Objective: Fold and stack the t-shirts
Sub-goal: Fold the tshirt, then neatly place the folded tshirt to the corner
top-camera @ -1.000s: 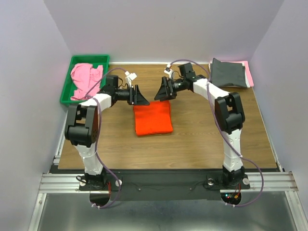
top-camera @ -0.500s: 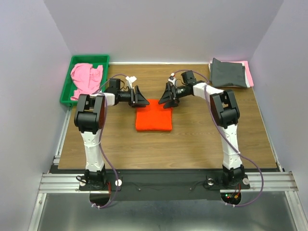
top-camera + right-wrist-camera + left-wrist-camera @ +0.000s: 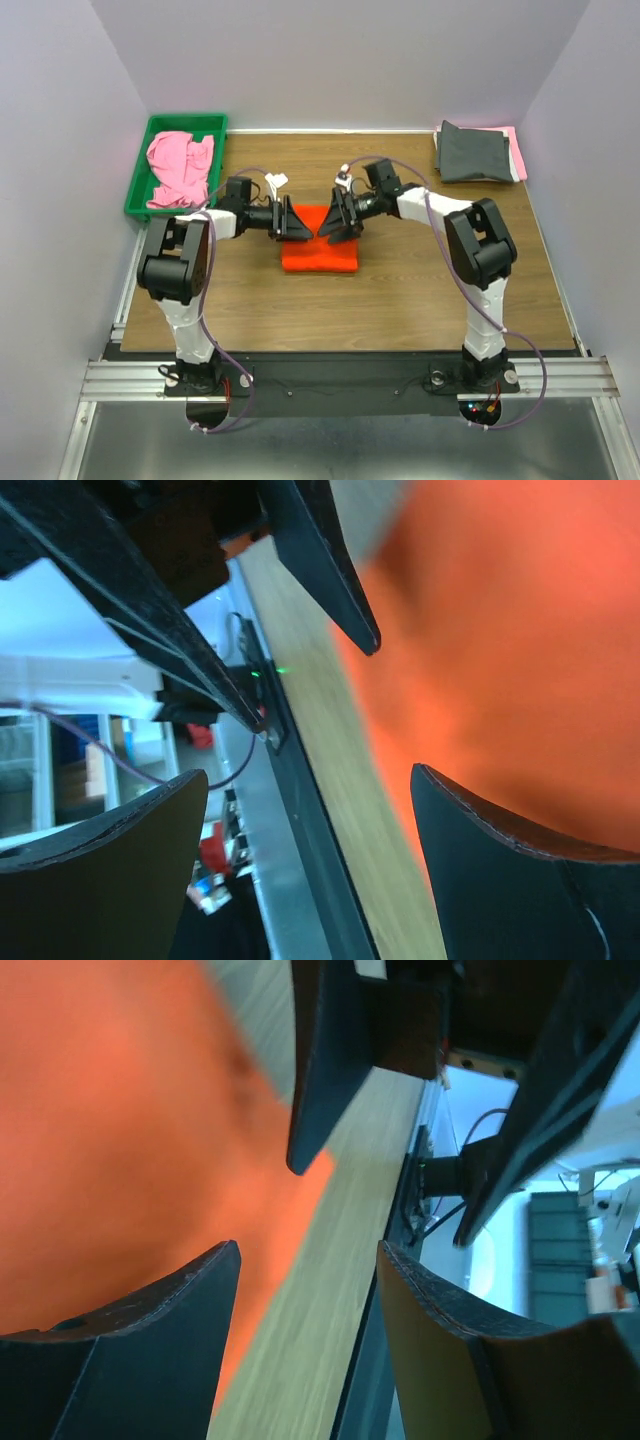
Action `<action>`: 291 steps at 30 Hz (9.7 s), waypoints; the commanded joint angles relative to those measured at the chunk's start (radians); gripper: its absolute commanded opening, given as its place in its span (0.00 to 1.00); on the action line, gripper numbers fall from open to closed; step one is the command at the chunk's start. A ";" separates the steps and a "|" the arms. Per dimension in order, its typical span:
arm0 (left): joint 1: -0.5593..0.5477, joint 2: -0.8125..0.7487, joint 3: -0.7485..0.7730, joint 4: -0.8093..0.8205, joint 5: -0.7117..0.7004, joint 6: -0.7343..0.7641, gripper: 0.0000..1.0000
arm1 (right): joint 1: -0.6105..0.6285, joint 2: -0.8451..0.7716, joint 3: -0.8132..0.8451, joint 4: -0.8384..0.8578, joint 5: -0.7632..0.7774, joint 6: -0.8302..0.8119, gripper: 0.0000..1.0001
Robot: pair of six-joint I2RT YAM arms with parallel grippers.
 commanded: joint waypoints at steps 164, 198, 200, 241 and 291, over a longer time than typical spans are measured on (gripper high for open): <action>-0.265 -0.127 0.415 -0.492 -0.618 0.657 0.73 | -0.297 0.113 0.484 -0.103 0.901 -0.656 0.01; -0.234 -0.127 0.352 -0.451 -0.569 0.684 0.81 | -0.394 0.136 0.776 -0.169 0.998 -0.757 0.00; -0.234 -0.130 0.351 -0.449 -0.569 0.686 0.82 | -0.394 0.130 0.782 -0.170 0.998 -0.756 0.01; -0.232 -0.100 0.374 -0.489 -0.521 0.740 0.87 | -0.478 0.153 0.912 -0.241 0.998 -0.779 0.01; -0.232 -0.088 0.368 -0.506 -0.567 0.681 0.88 | -0.718 0.483 1.014 -0.042 1.004 -0.977 0.01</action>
